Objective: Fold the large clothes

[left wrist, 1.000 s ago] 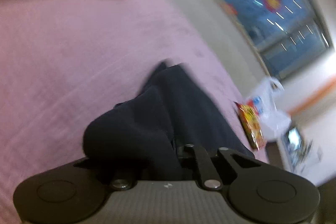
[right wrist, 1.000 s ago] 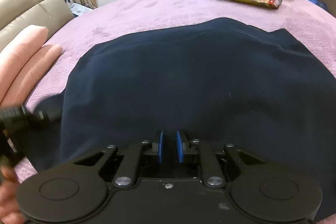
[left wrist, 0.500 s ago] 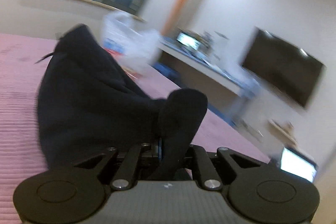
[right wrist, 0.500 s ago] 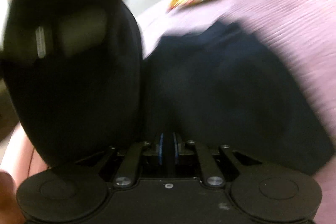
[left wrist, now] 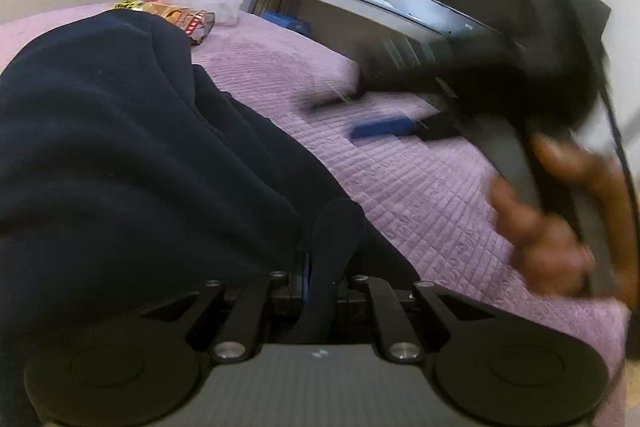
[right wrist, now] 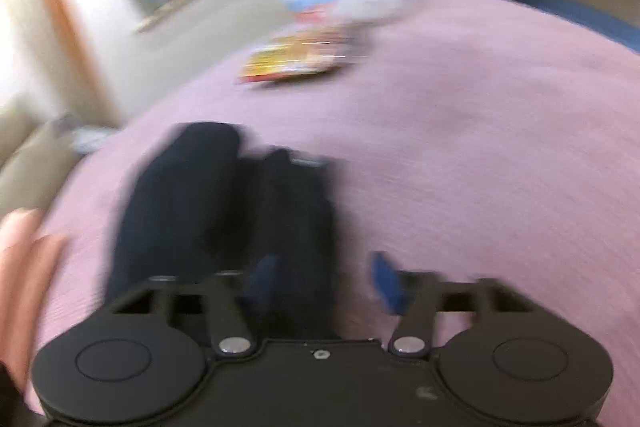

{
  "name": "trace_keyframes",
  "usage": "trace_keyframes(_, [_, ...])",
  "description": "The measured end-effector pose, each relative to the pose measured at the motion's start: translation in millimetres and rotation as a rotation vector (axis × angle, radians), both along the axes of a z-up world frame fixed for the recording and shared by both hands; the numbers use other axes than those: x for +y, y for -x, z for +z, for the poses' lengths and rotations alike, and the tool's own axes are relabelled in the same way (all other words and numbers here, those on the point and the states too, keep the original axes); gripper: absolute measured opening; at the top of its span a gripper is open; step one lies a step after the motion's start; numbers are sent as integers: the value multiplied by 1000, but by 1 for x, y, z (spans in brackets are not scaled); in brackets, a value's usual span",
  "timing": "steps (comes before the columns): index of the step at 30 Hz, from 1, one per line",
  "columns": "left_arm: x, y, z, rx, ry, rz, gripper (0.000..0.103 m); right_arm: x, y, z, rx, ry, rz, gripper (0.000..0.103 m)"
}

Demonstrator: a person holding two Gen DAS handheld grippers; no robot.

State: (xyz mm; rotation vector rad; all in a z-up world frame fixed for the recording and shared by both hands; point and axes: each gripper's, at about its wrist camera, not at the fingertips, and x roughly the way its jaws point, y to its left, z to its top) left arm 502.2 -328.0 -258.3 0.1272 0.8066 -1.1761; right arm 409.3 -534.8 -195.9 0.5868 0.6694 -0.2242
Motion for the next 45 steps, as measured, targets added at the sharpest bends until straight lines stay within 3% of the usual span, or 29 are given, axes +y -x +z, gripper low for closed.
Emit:
trace_keyframes(4, [9, 1, 3, 5, 11, 10, 9, -7, -68, -1, -44, -114, 198, 77])
trace_keyframes(7, [12, 4, 4, 10, 21, 16, 9, -17, -104, -18, -19, -239, 256, 79])
trace_keyframes(10, [15, 2, 5, 27, 38, 26, 9, -32, -133, -58, 19, -551, 313, 80])
trace_keyframes(11, [16, 2, 6, 28, 40, 29, 9, -33, -134, -68, 17, -616, 294, 75])
trace_keyframes(13, [17, 1, 8, 38, 50, 31, 9, -33, -127, -70, -32, -648, 272, 28])
trace_keyframes(14, [16, 1, 10, 45, 60, 28, 9, -34, -120, -64, -67, -650, 274, 16])
trace_keyframes(16, [14, 4, 17, 40, 77, 10, 9, -34, -103, -40, -122, -579, 255, 11])
trace_keyframes(21, [2, 15, 43, 32, 155, -52, 9, -41, -67, 24, -192, -332, 202, 10])
trace_keyframes(23, [-6, 15, 40, 49, 160, -59, 9, -48, -56, 31, -191, -261, 159, 10])
trace_keyframes(27, [-22, 11, -7, 110, 40, -56, 9, -53, -63, -22, 2, -219, 83, 10])
trace_keyframes(28, [-24, 15, -20, 83, -11, -57, 9, -51, -65, -39, 46, -224, 82, 9])
trace_keyframes(31, [-22, 28, -21, 9, -26, -71, 10, -43, -60, -58, 77, -222, 75, 10])
trace_keyframes(33, [-20, 34, -14, -10, -37, -60, 12, -41, -57, -55, 74, -207, 58, 15])
trace_keyframes(34, [-15, 40, -7, -23, -37, -67, 15, -42, -55, -50, 74, -207, 47, 32])
trace_keyframes(36, [2, 51, 9, -47, -25, -98, 18, -48, -45, -40, 69, -200, 29, 51])
trace_keyframes(40, [56, 56, 57, -14, 36, -96, 20, -55, -26, -16, 32, -168, 85, 51])
trace_keyframes(43, [94, 42, 87, -71, 60, 3, 21, -40, -21, 13, 18, -25, 163, 51])
trace_keyframes(45, [107, 27, 91, -105, 54, 79, 19, -15, -24, 32, -4, 91, 252, 51])
